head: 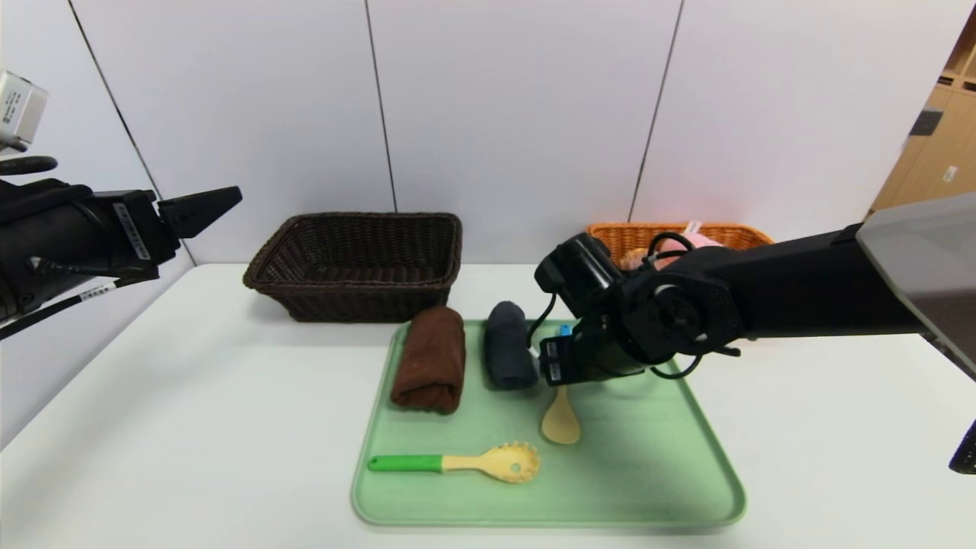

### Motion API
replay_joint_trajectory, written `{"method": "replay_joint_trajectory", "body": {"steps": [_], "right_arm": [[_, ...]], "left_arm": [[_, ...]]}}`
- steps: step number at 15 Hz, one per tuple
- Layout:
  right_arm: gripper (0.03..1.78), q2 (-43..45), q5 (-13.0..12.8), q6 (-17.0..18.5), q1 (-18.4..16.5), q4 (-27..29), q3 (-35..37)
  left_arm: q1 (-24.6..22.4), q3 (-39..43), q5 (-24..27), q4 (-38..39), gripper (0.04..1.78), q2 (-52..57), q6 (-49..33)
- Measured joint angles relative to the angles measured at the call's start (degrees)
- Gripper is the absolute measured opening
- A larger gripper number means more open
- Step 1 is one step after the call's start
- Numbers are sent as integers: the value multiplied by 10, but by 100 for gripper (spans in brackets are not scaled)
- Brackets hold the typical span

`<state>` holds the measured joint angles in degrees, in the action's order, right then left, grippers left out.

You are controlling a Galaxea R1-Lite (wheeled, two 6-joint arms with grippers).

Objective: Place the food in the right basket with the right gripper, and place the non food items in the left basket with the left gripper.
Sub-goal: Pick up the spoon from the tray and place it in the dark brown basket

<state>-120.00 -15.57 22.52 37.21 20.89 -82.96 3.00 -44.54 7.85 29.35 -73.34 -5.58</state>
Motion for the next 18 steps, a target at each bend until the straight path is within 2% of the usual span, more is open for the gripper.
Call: {"method": "replay_joint_trajectory", "body": {"steps": [4,5,6,14,16,18], "right_arm": [[79,2,0,3,0,1,7],[56,3,0,2,0,2,7],[14,4,-1,2,0,3,8],[14,20,-4,1,1,0,11],[14,40,-16,-17,1,-9,-3],[14,66,-19,-51,1,-33,-36]], "left_arm": [[0,1,0,0,169,4,0],[0,0,0,0,169,4,1],[0,1,0,0,169,4,1],[0,1,0,0,169,9,-1],[0,4,-1,0,169,9,-1],[0,11,0,0,169,12,0]]}}
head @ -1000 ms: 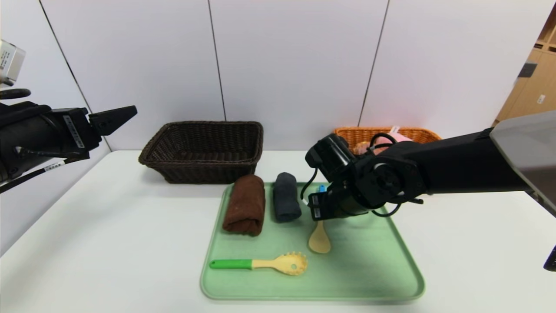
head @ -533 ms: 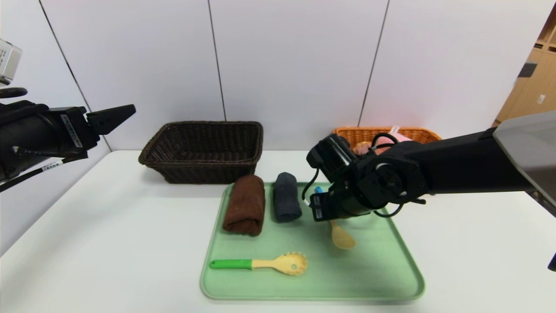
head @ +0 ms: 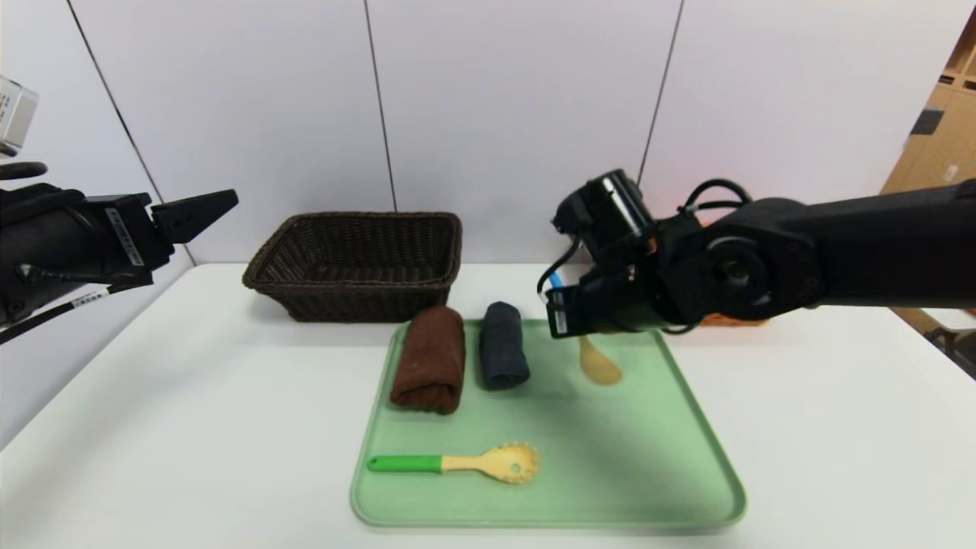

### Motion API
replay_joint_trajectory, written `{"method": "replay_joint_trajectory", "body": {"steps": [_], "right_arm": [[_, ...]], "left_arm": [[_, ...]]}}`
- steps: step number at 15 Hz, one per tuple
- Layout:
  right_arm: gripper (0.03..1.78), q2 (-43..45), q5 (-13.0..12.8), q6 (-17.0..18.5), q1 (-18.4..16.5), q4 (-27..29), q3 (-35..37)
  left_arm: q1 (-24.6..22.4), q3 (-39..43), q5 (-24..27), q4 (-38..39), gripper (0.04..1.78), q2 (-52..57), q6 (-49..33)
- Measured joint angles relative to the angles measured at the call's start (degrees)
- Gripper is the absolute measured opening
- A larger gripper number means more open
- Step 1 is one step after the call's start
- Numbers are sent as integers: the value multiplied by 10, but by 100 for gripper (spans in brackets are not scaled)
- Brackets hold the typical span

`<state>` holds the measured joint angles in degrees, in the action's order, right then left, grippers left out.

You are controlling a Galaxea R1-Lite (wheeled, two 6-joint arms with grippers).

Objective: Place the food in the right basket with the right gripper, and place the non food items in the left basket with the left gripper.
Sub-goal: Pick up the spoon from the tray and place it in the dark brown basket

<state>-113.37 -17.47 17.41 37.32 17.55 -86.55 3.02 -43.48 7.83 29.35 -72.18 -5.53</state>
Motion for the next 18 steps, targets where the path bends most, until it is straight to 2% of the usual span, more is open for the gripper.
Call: {"method": "replay_joint_trajectory", "body": {"steps": [5,8,11,13,16,17,18], "right_arm": [[14,8,7,-65,15,-92,-140],[14,-49,21,-101,32,-207,-209],[14,-118,42,-136,50,-319,-241],[14,-166,70,-145,57,-422,-248],[14,-241,92,-196,59,-574,-252],[14,-259,93,-208,60,-602,-253],[14,-268,94,-213,60,-606,-254]], "left_arm": [[1,4,0,0,169,3,0],[0,8,0,0,169,7,0],[0,9,0,0,169,10,2],[1,12,0,0,169,11,0],[1,24,0,0,169,11,0],[1,29,1,4,169,11,0],[0,32,1,7,169,11,0]]}}
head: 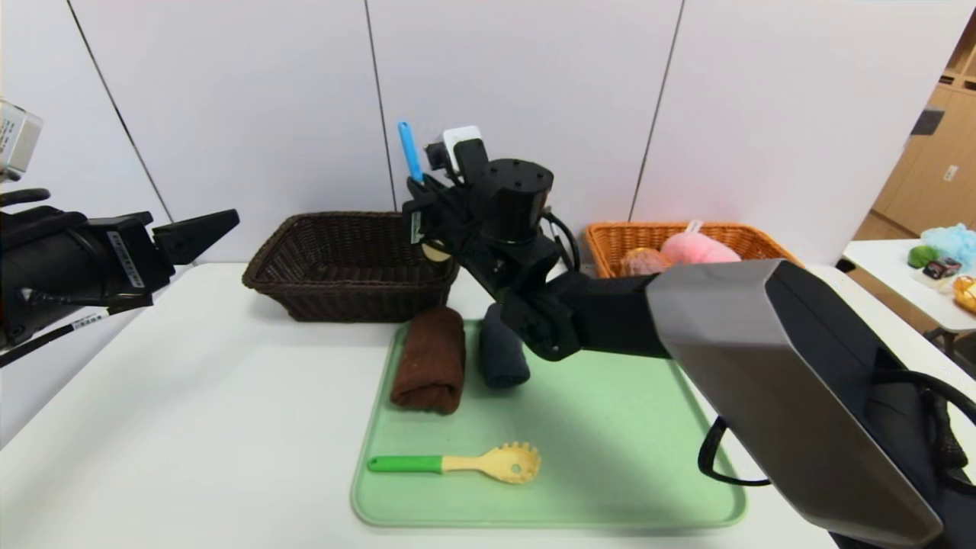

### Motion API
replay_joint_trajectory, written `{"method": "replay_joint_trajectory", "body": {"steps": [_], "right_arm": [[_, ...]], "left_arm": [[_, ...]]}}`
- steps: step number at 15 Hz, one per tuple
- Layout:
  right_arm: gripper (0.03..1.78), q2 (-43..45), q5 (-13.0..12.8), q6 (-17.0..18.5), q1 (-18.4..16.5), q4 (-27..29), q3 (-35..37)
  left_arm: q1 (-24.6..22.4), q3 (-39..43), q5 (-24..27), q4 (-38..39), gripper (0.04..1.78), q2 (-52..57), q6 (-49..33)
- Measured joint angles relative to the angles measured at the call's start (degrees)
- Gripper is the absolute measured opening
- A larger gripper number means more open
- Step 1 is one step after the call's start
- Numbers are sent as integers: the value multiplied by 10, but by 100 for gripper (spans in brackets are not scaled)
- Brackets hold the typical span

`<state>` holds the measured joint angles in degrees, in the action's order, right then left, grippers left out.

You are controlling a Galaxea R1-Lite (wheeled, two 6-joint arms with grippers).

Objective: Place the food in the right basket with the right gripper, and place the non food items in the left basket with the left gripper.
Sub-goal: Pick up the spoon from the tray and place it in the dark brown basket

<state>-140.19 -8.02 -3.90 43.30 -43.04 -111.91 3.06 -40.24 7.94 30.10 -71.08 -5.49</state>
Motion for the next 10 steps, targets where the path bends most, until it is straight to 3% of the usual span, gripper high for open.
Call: {"method": "replay_joint_trajectory", "body": {"steps": [7,10], "right_arm": [[14,-20,1,-4,8,25,-1],[62,-19,1,-3,8,28,-1]], "left_arm": [[0,6,0,7,169,-7,-1],[0,7,0,12,169,-10,0]]}}
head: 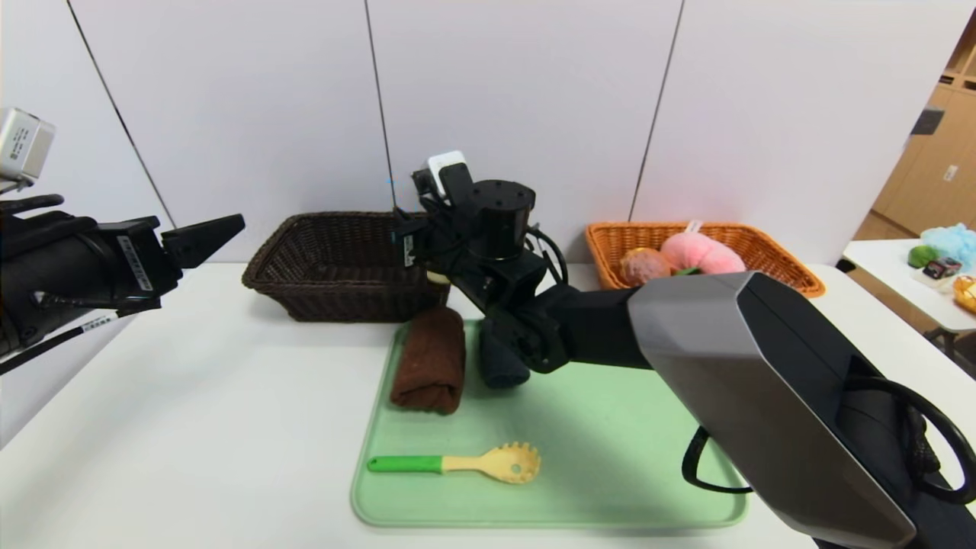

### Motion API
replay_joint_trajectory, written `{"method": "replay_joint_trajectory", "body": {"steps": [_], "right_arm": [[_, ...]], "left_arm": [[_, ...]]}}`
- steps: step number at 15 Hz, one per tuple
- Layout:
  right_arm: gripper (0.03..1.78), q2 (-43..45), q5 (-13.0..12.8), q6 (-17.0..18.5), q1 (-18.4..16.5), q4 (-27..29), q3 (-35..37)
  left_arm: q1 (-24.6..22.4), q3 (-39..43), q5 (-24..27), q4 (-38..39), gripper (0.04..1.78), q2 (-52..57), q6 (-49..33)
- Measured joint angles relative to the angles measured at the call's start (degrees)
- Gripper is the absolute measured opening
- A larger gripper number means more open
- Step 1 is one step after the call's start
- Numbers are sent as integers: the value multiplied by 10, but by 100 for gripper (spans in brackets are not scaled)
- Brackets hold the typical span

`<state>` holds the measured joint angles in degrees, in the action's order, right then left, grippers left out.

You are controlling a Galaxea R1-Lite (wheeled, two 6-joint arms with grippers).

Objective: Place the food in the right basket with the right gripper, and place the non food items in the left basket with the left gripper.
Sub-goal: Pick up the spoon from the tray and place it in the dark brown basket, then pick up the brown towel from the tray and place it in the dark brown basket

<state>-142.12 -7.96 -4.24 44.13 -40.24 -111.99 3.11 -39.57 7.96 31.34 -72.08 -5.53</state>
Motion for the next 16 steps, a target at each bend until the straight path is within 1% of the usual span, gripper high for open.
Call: {"method": "replay_joint_trajectory", "body": {"steps": [2,4,7,9,11,13,14,15,16], "right_arm": [[87,1,0,0,-1,0,0],[106,2,0,0,-3,0,0],[127,8,0,0,-9,0,0],[137,23,0,0,-24,1,0],[144,53,-11,0,-52,1,2],[150,98,-32,0,-85,4,19],[153,129,-38,-1,-104,8,41],[155,162,-41,-5,-123,11,72],[157,197,-43,-11,-144,12,113]], "left_arm": [[0,0,0,6,169,-1,0],[0,1,0,7,169,-2,0],[0,1,0,7,169,-1,0],[0,1,0,10,169,1,0],[10,-5,0,19,169,1,-1],[49,-20,-12,27,169,-4,-12],[75,-30,-28,29,169,-9,-16],[101,-41,-55,31,169,-17,-20],[120,-47,-77,32,169,-26,-23]]}}
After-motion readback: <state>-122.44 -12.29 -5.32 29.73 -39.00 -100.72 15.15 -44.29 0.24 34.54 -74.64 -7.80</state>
